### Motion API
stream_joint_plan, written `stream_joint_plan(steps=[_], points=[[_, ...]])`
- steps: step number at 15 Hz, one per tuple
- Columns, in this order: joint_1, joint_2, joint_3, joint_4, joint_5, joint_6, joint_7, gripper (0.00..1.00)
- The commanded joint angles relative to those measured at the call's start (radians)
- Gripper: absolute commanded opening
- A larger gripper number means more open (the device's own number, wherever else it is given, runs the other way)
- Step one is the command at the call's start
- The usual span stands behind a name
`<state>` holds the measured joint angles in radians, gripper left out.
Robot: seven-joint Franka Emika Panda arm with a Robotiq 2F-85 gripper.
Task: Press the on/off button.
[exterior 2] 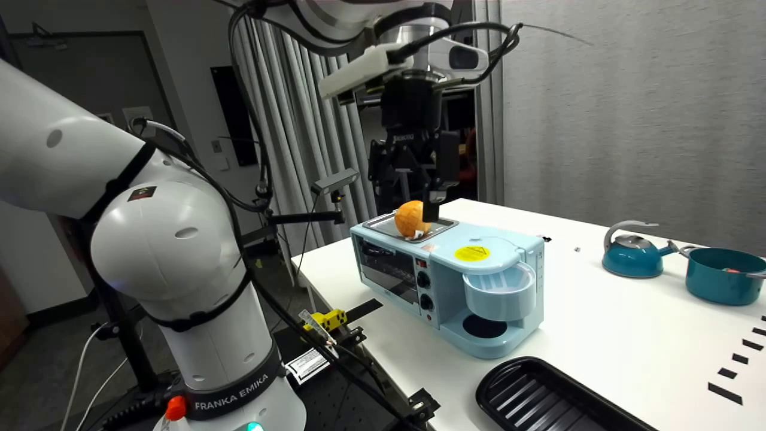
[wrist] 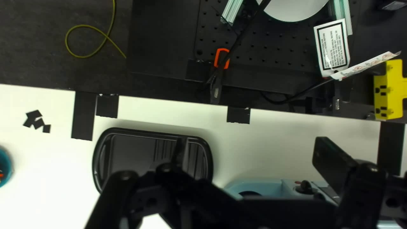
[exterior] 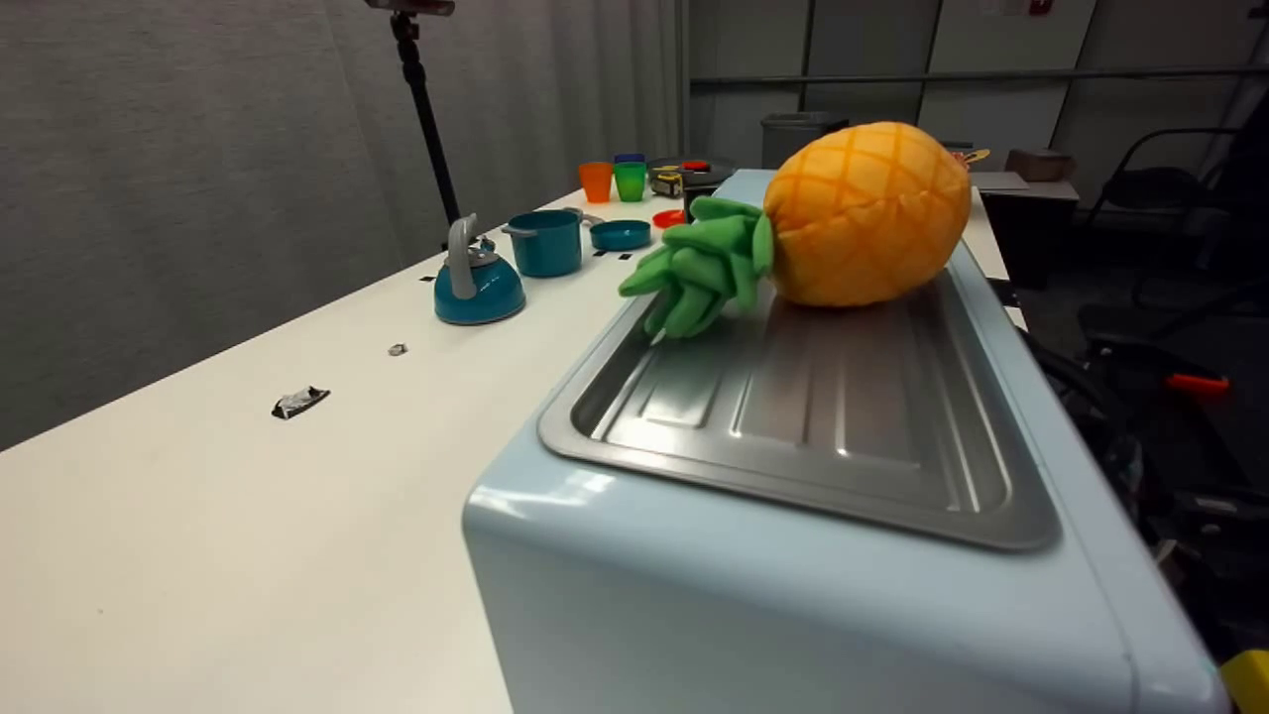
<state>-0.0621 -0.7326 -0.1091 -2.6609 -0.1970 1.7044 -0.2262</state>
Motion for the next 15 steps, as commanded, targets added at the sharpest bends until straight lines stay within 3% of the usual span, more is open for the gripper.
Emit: stream_joint_plan(steps=[1, 6, 7, 15], points=[[0.092, -0.114, 0.0, -0.081, 0.063, -0.023, -0.1, 1.0], [0.197, -0.162, 0.018, -0.113, 0.165, -0.022, -0.163, 1.0], [0.163, -0.091, 0.019, -0.085, 0.129, -0.001, -0.129, 1.0], [0.169, -0.057, 0.018, -0.087, 0.138, 0.03, -0.12, 1.0]])
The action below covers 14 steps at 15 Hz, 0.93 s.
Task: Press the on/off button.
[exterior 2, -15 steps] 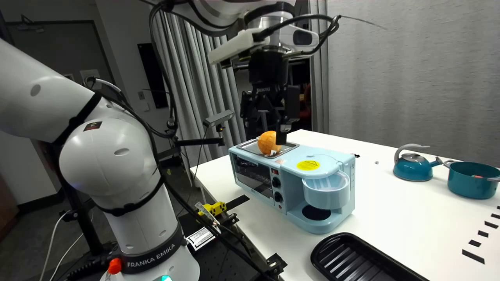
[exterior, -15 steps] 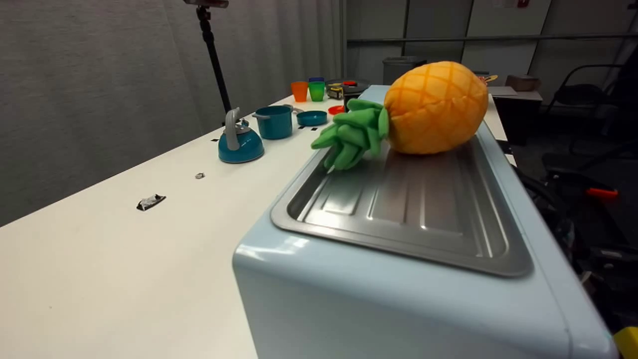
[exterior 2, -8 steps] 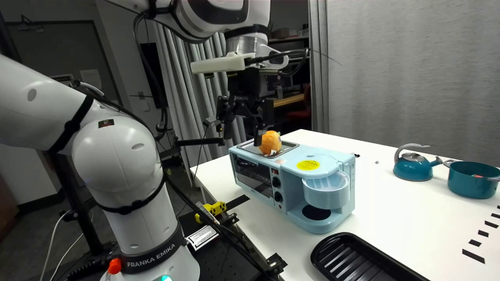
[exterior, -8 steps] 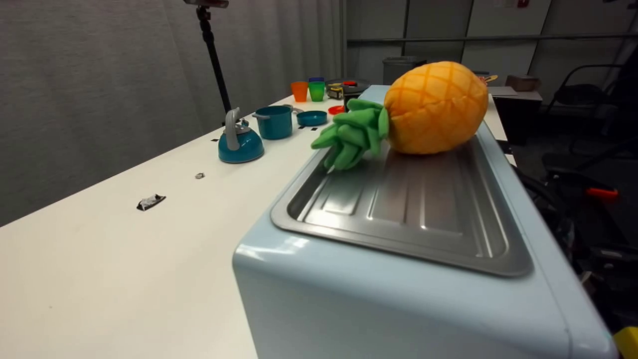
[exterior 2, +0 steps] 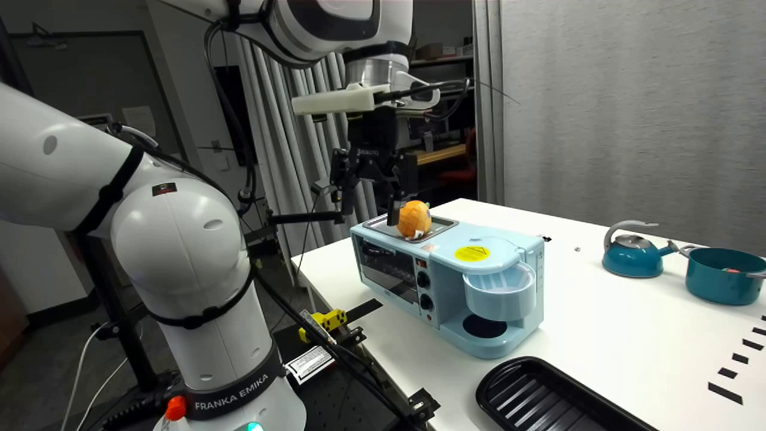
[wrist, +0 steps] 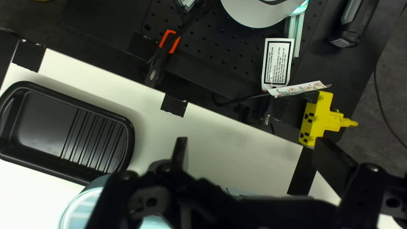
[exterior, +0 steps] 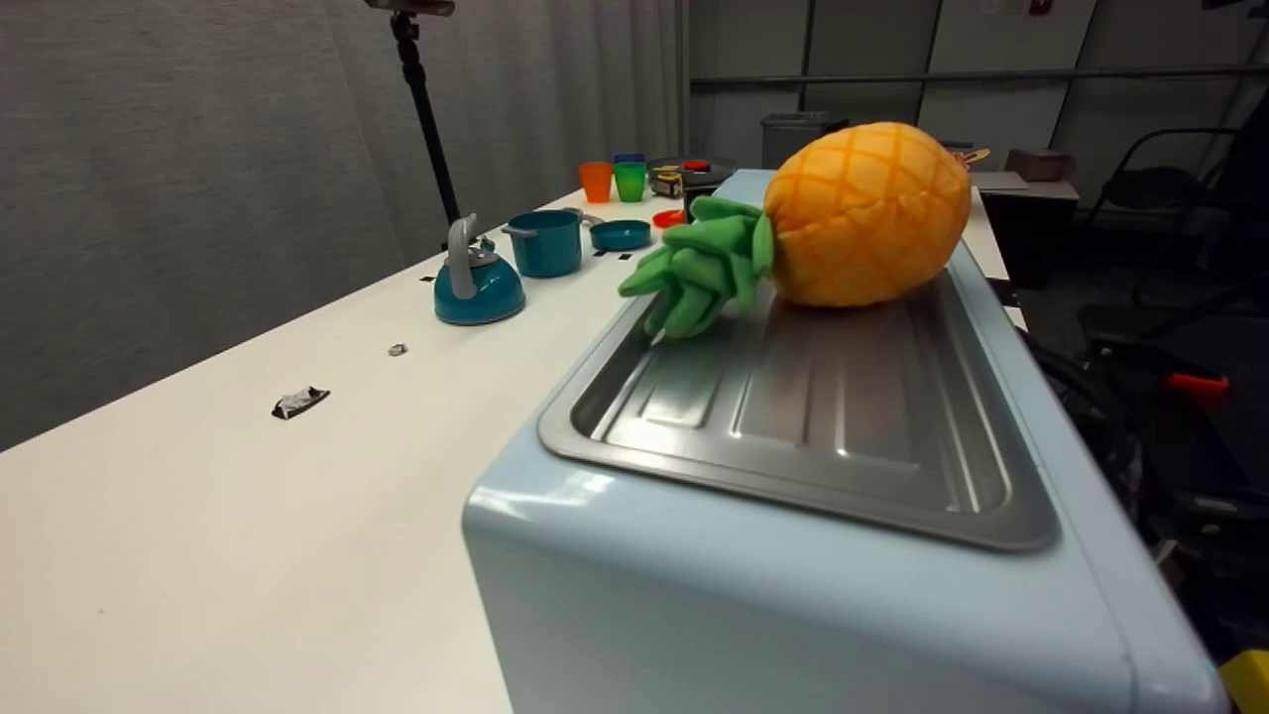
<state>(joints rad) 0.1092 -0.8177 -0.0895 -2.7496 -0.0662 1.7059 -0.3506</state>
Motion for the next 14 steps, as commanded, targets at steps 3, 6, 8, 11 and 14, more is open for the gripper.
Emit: stream_joint_plan(steps=[3, 6, 8, 11, 14], points=[[0.01, 0.094, 0.01, -0.001, 0.053, 0.111, 0.049, 1.0], [0.025, 0.153, 0.03, -0.005, 0.11, 0.186, 0.078, 1.0], [0.034, 0.184, 0.048, -0.005, 0.143, 0.221, 0.088, 1.0], [0.044, 0.227, 0.072, -0.005, 0.176, 0.271, 0.094, 1.0], [0.061, 0.261, 0.085, -0.006, 0.211, 0.328, 0.083, 1.0]])
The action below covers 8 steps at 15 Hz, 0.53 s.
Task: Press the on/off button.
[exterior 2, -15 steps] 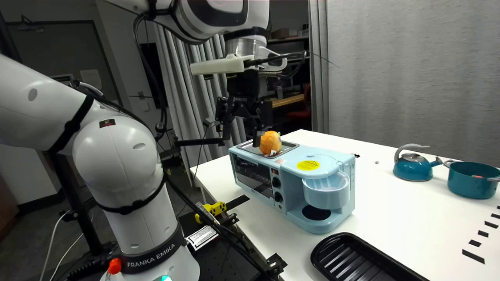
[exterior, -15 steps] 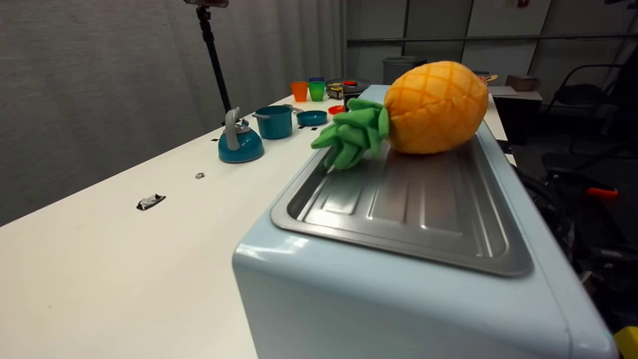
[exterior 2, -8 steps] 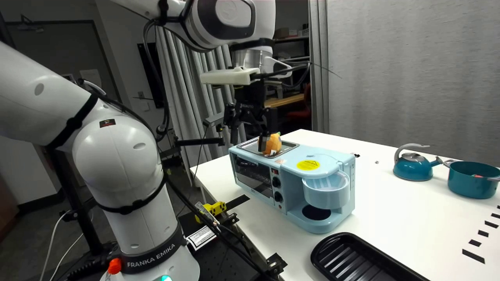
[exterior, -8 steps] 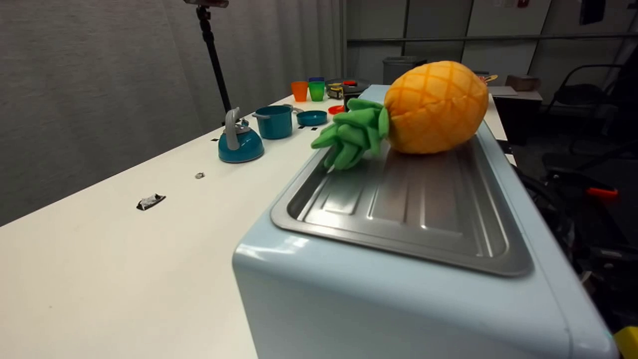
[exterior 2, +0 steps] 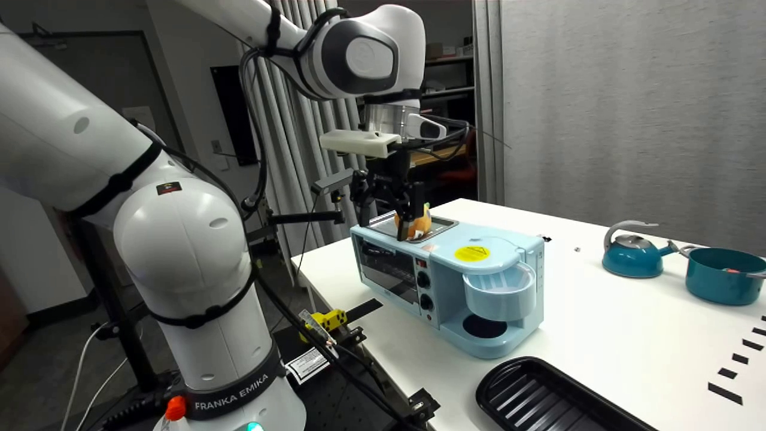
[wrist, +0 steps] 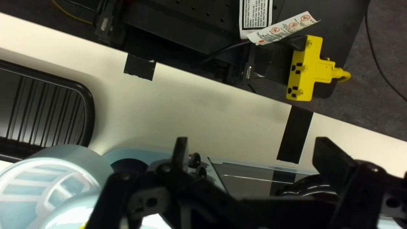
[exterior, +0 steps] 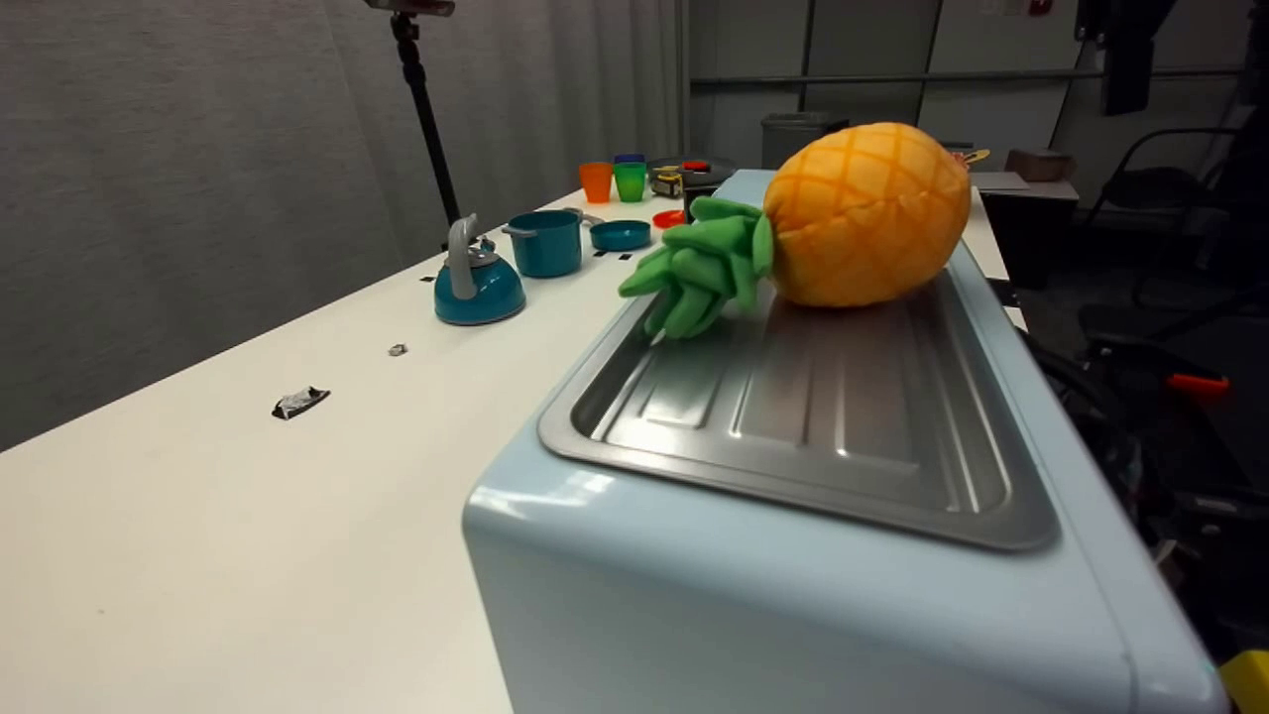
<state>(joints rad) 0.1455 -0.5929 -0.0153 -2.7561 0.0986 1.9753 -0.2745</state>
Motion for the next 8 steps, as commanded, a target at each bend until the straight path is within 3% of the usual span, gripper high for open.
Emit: stream_joint_plan(steps=[1, 8], points=[[0.032, 0.047, 0.013, 0.001, 0.059, 0.077, 0.0, 0.84], [0.076, 0.129, 0.038, 0.001, 0.132, 0.265, -0.001, 0.28]])
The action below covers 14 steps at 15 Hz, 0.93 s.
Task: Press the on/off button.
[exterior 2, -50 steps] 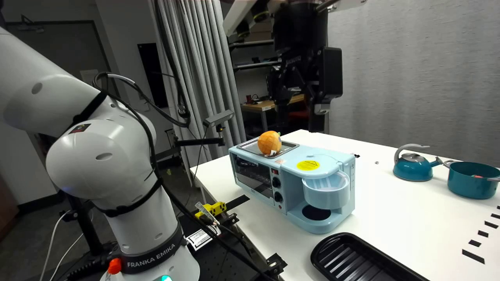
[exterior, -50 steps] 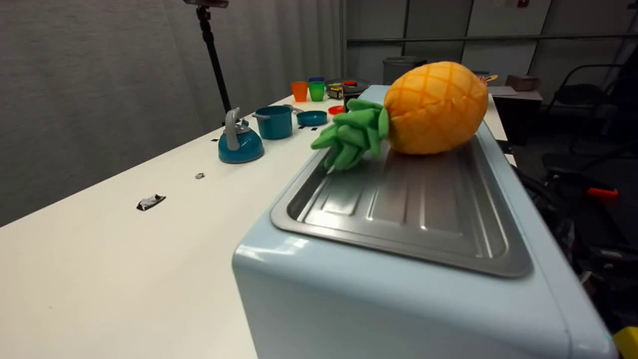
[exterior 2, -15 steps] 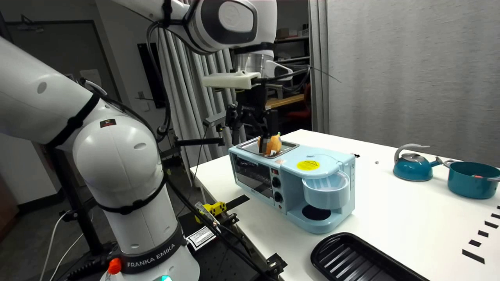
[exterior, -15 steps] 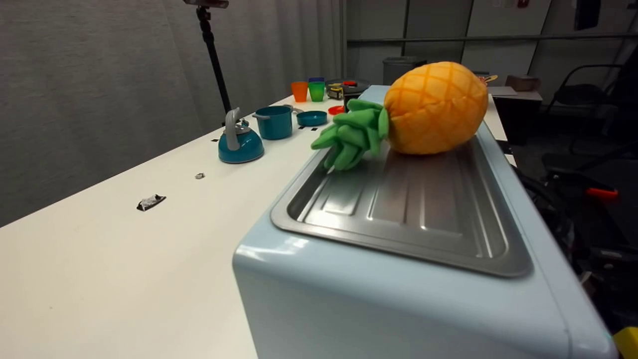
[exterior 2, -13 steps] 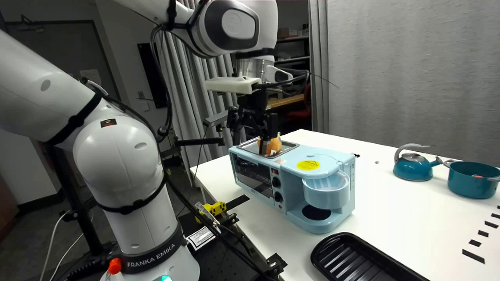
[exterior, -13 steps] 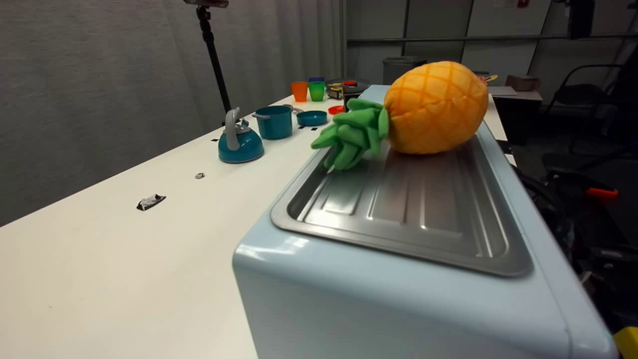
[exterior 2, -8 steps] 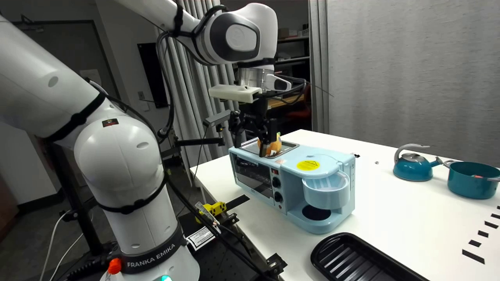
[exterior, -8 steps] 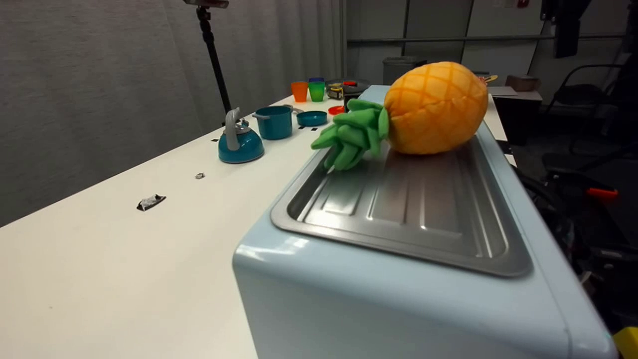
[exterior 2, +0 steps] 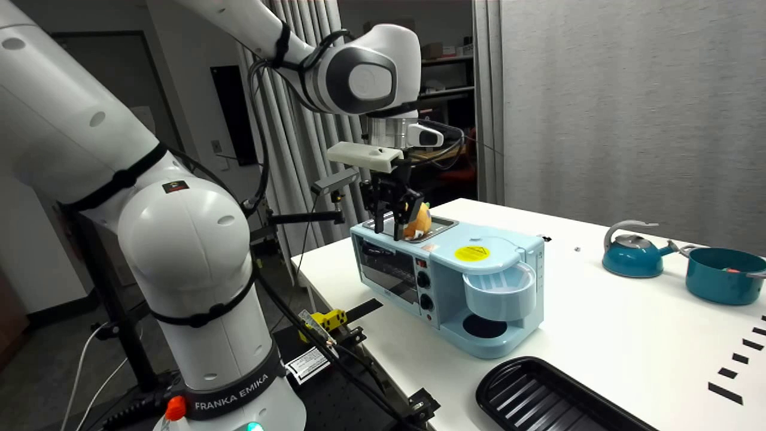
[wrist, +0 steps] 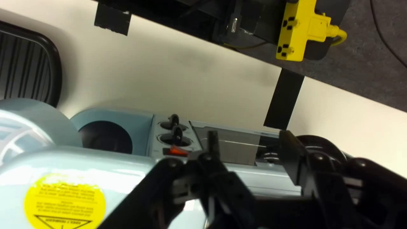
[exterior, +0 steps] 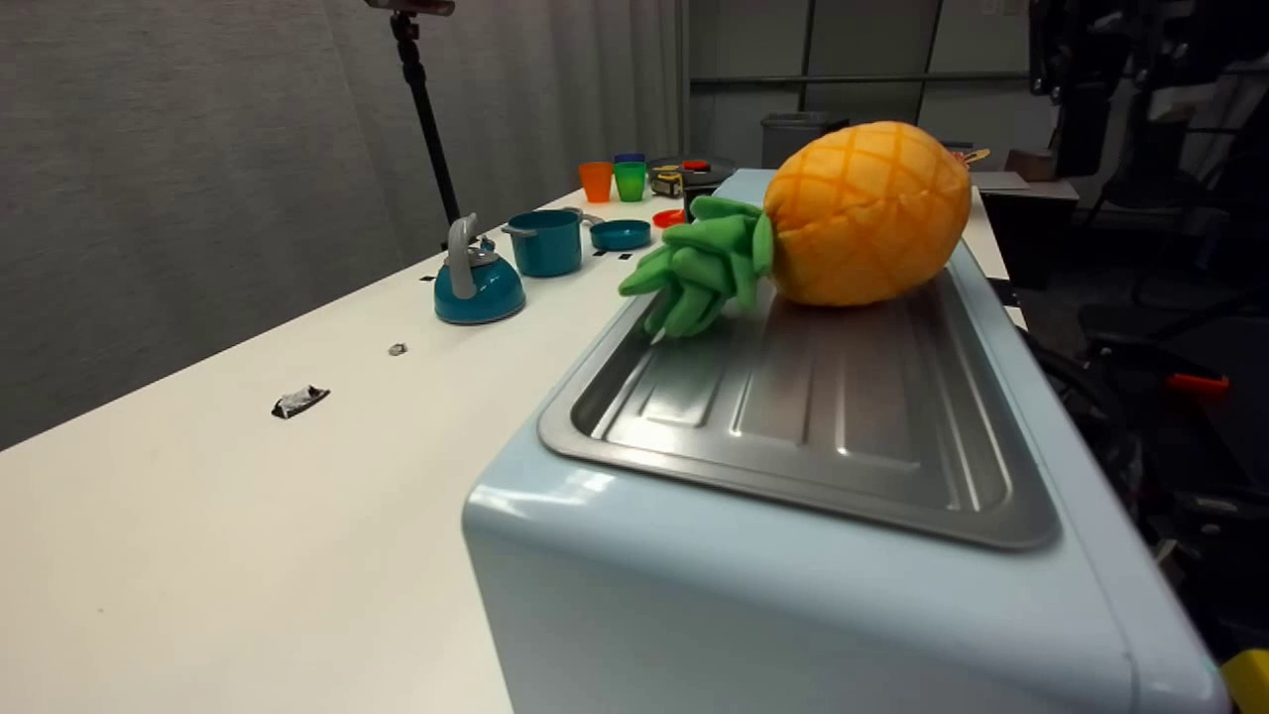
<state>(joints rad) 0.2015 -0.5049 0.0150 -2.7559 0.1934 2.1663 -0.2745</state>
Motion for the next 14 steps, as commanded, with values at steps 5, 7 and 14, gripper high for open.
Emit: stream_joint_plan(steps=[5, 7, 14], points=[[0.027, 0.113, 0.003, 0.001, 0.051, 0.184, -0.013, 0.0], [0.023, 0.146, 0.0, 0.001, 0.048, 0.216, -0.018, 0.0], [-0.006, 0.21, -0.009, 0.001, 0.023, 0.249, -0.021, 0.0]])
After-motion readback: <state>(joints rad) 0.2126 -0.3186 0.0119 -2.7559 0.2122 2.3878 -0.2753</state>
